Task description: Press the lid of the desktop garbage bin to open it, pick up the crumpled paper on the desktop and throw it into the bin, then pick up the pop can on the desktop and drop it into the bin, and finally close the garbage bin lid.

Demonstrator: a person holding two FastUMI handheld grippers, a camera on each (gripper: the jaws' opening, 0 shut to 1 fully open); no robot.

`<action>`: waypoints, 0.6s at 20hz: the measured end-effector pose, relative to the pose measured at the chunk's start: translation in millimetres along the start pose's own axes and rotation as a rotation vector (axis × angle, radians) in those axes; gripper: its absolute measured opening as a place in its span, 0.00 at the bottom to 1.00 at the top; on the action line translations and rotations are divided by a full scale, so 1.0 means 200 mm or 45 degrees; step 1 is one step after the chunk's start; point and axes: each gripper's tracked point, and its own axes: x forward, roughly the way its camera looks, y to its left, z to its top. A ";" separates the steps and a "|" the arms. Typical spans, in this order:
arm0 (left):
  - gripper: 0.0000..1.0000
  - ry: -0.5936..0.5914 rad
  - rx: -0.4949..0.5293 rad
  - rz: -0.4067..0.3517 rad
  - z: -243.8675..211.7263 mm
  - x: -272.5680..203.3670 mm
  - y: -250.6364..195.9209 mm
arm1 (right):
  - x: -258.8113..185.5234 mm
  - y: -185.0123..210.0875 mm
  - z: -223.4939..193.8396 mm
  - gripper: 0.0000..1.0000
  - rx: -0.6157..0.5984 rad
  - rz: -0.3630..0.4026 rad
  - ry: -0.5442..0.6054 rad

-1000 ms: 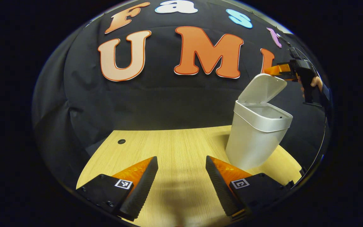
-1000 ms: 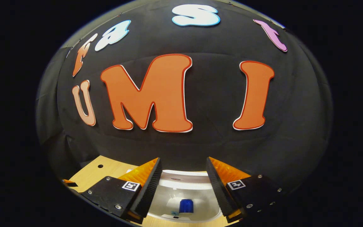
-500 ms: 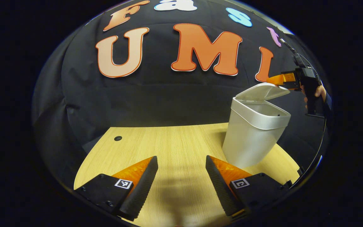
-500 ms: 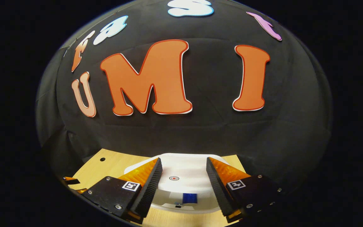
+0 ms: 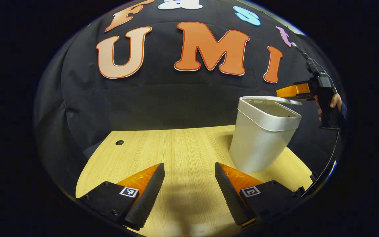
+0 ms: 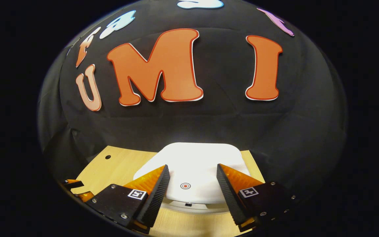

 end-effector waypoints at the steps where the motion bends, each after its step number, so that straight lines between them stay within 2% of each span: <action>1: 0.98 0.004 -0.004 -0.002 0.00 0.00 -0.01 | 0.00 0.01 -0.02 0.87 -0.011 0.001 0.011; 12: 0.98 0.054 0.017 -0.022 -0.08 0.01 -0.06 | -0.05 0.03 -0.14 0.87 -0.064 0.002 0.042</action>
